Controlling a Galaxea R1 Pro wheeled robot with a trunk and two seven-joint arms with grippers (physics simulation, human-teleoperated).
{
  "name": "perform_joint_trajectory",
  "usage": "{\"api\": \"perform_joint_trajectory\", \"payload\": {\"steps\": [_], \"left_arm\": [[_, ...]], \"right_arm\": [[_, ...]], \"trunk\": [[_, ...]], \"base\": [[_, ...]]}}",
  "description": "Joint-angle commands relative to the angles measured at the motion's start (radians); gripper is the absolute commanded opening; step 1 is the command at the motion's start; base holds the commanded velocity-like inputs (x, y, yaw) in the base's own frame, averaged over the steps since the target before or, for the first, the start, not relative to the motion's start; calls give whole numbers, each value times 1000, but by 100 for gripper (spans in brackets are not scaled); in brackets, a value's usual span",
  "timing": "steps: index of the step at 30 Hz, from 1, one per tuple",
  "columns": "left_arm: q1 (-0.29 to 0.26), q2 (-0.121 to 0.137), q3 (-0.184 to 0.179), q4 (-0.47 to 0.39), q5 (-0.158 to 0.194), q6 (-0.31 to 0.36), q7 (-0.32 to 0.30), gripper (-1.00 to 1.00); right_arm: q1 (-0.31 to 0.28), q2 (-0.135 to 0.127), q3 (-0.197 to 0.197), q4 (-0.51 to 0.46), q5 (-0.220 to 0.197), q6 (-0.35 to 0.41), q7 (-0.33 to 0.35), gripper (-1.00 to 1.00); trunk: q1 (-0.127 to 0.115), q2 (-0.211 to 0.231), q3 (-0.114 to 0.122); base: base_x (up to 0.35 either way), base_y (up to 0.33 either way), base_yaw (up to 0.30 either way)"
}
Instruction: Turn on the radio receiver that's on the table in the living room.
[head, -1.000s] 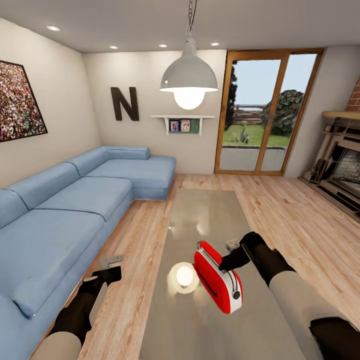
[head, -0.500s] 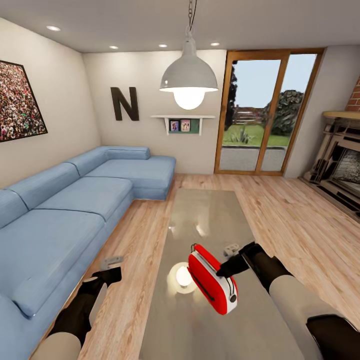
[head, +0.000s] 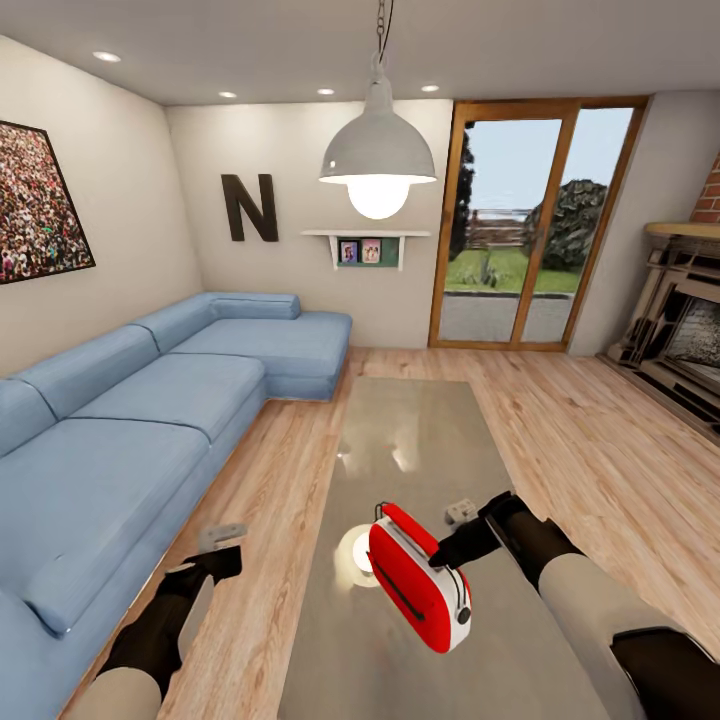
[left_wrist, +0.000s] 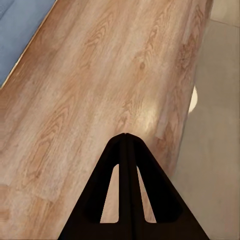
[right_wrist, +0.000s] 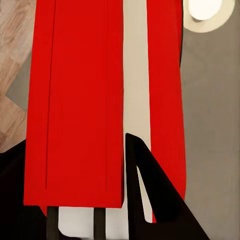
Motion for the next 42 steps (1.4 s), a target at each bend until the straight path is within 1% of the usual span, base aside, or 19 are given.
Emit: {"api": "perform_joint_trajectory", "payload": {"steps": [1, 3, 6, 8, 10, 11, 12, 14, 19, 22, 29, 38, 42], "left_arm": [[0, 0, 0, 14, 0, 0, -3, -100], [0, -4, -1, 38, 3, -3, -7, -100], [0, -9, -1, 73, 6, -7, -9, -100], [0, -9, -1, 82, 7, -7, -10, -100], [0, -7, -1, 85, 7, -7, -10, -100], [0, -7, -1, 85, 7, -7, -10, -100], [0, -7, -1, 86, 7, -7, -10, -100], [0, -7, -1, 85, 7, -7, -10, -100], [0, -2, -1, 85, 7, -5, -11, -100], [0, -8, -3, 86, 6, -5, -14, -100], [0, -8, -4, 88, 5, -3, -15, -100], [0, -10, -4, 88, 4, -6, -14, -100], [0, -10, -4, 88, 2, -8, -13, -100]], "right_arm": [[0, -1, -2, 0, -6, 0, 3, -100], [0, -3, -3, 2, -7, -4, 4, -100], [0, -4, -4, 14, -10, -47, 9, -100], [0, -4, -4, 62, -48, -145, 9, -100], [0, -5, -4, 100, -95, -230, 2, -100], [0, -5, -4, 109, -106, -247, 1, -100], [0, -5, -3, 128, -129, -279, -2, -100], [0, -5, -3, 141, -144, -300, -3, -100], [0, -4, -2, 149, -153, -314, -3, -100], [0, -5, -2, 150, -154, -316, -11, -100], [0, -3, -2, 150, -155, -318, -91, -100], [0, -3, -2, 150, -155, -318, -89, -100], [0, -3, -2, 150, -155, -317, -90, -100]], "trunk": [[0, 0, 0], [0, 0, 0], [0, 0, 0], [0, 0, 0], [0, 0, 0], [0, 0, 0], [0, 0, 0], [0, 0, 0], [0, 0, 0], [0, 0, 0], [0, 0, 0], [0, 0, 0], [15, -28, -12]], "base": [[0, 0, 0], [0, 0, 0], [0, 0, 0], [0, 0, 0], [0, 0, 0], [0, 0, 0], [0, 0, 0], [0, 0, 0], [0, 0, 0], [0, 0, 0], [0, 0, 0], [0, 0, 0], [0, 0, 0]]}}
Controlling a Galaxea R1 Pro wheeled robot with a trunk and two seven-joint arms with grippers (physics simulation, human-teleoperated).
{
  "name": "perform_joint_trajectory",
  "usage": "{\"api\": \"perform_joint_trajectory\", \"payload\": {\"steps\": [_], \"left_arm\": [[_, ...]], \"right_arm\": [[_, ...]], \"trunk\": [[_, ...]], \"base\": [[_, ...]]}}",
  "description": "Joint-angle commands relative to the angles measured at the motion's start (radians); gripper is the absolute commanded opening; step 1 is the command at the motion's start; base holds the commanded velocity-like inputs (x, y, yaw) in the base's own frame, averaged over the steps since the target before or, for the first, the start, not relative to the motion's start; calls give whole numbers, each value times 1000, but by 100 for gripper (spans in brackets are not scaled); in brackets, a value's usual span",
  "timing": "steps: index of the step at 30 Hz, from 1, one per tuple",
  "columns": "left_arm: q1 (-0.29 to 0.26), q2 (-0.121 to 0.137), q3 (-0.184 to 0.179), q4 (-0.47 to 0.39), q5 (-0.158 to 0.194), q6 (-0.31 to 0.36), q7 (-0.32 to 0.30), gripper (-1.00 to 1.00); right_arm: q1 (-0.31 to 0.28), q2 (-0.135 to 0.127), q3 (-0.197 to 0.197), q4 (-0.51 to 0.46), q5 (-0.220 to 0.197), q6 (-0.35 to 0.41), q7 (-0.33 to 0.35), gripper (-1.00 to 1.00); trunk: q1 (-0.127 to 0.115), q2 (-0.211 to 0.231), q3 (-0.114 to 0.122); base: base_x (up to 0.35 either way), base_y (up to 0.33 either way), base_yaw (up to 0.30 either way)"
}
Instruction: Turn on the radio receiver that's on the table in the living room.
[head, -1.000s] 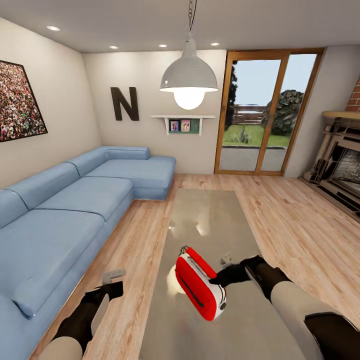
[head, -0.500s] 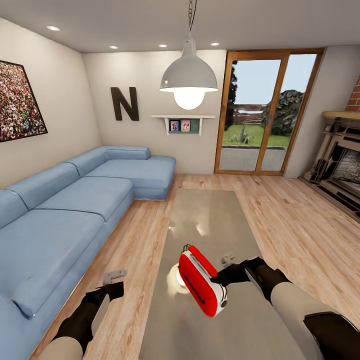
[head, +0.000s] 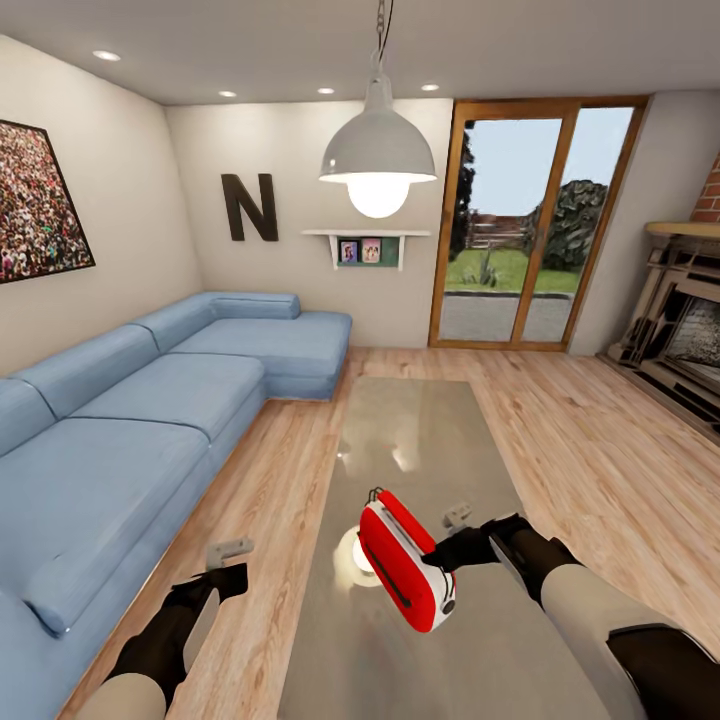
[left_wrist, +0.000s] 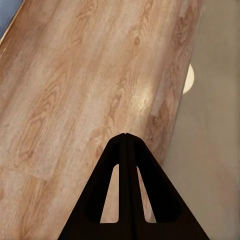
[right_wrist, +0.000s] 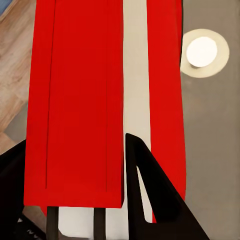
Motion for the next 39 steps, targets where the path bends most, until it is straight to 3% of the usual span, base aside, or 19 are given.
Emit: {"api": "perform_joint_trajectory", "payload": {"steps": [1, 6, 11, 15, 18, 39], "left_arm": [[0, 0, 0, 0, 0, 0, 0, -100], [0, 0, -1, 0, -2, -1, 0, -100], [0, 0, 0, 0, -2, 2, 0, -100], [0, 0, -1, 0, -1, 2, -1, -100], [0, 0, 0, 0, -2, 2, -1, -100], [0, 0, 0, 0, -2, 1, 1, -100]], "right_arm": [[0, 1, -3, -1, -7, 2, -3, -100], [-1, 3, -1, -1, -6, 32, -6, -100], [0, 3, -1, -1, -6, 63, -6, -100], [0, 3, -1, -1, -6, 155, -2, -100], [0, 3, -1, -1, -6, 180, 0, -100], [0, 3, -4, -1, -4, 189, -7, -100]], "trunk": [[4, -7, -3], [23, -42, -19], [23, -42, -19], [23, -42, -19], [23, -42, -19], [23, -42, -19]], "base": [[0, 0, 0], [0, 0, 0], [0, 0, 0], [0, 0, 0], [0, 0, 0], [0, 0, 0]]}}
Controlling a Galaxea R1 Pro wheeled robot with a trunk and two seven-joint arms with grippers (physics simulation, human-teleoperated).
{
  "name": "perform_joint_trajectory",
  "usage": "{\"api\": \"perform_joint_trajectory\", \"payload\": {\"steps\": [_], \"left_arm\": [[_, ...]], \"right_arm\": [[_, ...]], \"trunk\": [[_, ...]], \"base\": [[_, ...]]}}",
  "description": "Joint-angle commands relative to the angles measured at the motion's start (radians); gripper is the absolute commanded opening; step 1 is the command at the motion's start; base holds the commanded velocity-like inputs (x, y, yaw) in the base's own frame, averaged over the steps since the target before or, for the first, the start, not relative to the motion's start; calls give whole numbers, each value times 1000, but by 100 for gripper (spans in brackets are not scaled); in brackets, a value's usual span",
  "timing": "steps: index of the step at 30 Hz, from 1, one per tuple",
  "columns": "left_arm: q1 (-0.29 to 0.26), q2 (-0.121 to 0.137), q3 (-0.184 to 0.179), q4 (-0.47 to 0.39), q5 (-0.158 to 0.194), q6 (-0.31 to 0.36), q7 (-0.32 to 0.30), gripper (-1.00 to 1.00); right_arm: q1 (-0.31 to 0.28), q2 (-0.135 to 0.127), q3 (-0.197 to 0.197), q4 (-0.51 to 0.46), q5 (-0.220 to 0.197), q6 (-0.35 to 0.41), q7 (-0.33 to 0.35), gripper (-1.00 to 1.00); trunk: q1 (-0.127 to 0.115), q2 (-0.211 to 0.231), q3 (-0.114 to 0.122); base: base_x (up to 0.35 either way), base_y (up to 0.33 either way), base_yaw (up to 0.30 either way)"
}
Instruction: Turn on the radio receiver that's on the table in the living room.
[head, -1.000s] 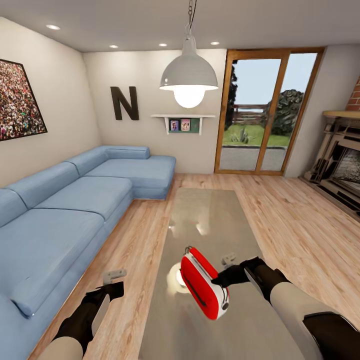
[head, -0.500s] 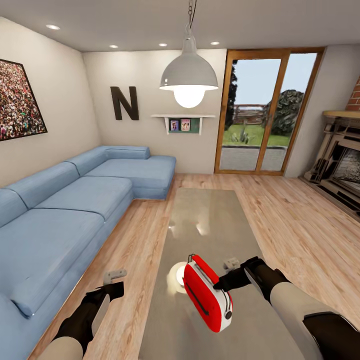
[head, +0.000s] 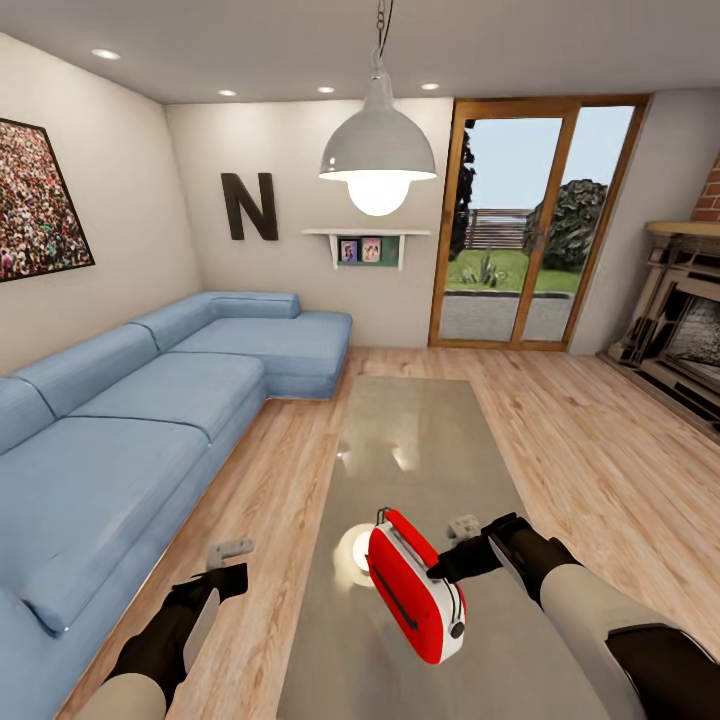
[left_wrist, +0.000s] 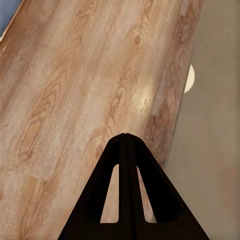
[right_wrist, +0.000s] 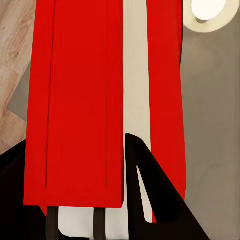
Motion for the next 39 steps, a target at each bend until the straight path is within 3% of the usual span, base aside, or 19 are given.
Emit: {"api": "perform_joint_trajectory", "payload": {"steps": [1, 5, 12, 17, 24, 30, 39], "left_arm": [[0, 0, 0, 0, 0, 0, 0, -100], [0, 0, 0, 0, 0, 0, 0, -100], [0, 0, -1, 0, 0, 0, 0, -100], [0, 0, 0, 0, 0, 0, 0, -100], [0, 0, 0, 0, 0, -1, 0, -100], [0, 0, -1, 0, 0, -2, 0, -100], [0, 0, 0, 1, 0, 0, 0, -100]], "right_arm": [[0, 0, -3, -1, -6, 1, 0, -100], [0, 0, -3, -1, -5, 6, -2, -100], [0, 2, 0, -1, -6, 8, -111, -100], [0, 3, 0, -1, -7, -1, -134, -100], [0, 3, -1, 15, -8, -101, -139, -100], [0, 3, 0, 24, -8, -113, -137, -100], [0, 1, -1, 24, -10, -116, -85, -100]], "trunk": [[0, 0, 0], [0, 0, 0], [0, 0, 0], [0, 0, 0], [0, 0, 0], [15, -28, -12], [15, -28, -12]], "base": [[0, 0, 0], [0, 0, 0], [0, 0, 0], [0, 0, 0], [0, 0, 0], [0, 0, 0], [0, 0, 0]]}}
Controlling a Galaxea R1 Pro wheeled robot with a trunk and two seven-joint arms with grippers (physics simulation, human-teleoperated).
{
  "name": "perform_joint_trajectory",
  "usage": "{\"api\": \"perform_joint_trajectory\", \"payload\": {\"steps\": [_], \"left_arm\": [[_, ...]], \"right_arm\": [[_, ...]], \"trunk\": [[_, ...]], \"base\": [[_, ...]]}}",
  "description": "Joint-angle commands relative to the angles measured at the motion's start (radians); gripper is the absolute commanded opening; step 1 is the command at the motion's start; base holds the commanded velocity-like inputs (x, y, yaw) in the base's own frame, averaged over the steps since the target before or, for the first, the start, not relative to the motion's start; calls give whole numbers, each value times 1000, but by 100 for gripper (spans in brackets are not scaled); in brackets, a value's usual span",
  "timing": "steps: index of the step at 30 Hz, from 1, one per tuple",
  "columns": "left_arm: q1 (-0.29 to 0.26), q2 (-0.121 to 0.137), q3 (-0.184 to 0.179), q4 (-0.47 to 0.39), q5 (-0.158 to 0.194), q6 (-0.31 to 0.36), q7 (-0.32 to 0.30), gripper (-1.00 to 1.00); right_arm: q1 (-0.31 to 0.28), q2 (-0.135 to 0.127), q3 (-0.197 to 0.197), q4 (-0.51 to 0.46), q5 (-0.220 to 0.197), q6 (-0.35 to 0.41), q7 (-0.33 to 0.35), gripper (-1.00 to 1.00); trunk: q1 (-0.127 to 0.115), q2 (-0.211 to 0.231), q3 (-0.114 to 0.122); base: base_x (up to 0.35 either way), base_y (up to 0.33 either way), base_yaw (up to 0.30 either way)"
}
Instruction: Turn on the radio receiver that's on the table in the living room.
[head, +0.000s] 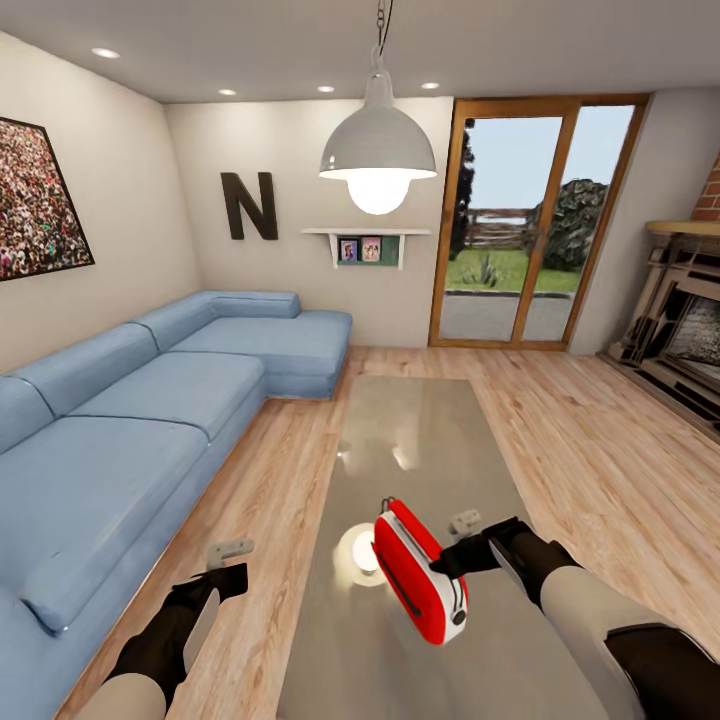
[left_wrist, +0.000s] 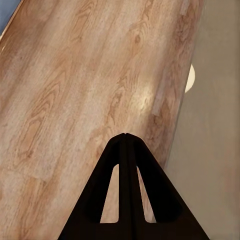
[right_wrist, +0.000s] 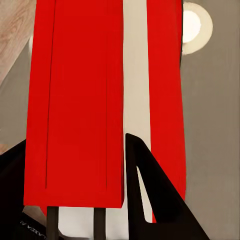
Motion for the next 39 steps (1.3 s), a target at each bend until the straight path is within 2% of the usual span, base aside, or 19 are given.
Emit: {"api": "perform_joint_trajectory", "payload": {"steps": [1, 10, 26, 29, 33, 39], "left_arm": [[0, 0, 0, 0, 0, 0, 0, -100], [0, 0, -1, 0, 0, 0, 0, -100], [0, 0, -1, 0, 0, -1, -1, -100], [0, 0, -1, 0, 0, -1, -1, -100], [0, 0, 0, 0, 0, -1, -1, -100], [0, 0, -1, 0, 0, -2, -1, -100]], "right_arm": [[0, -2, -3, -1, -3, 0, 11, -100], [0, -4, -3, -1, -3, -1, 22, -100], [0, -3, -2, 9, -4, -1, 31, -100], [0, -2, -2, 19, -4, -1, 33, -100], [0, -1, -4, 29, -5, -1, 100, -100], [0, -1, -4, 30, -5, -1, 125, -100]], "trunk": [[0, 0, 0], [0, 0, 0], [61, -112, -50], [61, -112, -50], [61, -112, -50], [65, -119, -53]], "base": [[0, 0, 0], [0, 0, 0], [0, 0, 0], [0, 0, 0], [0, 0, 0], [0, 0, 0]]}}
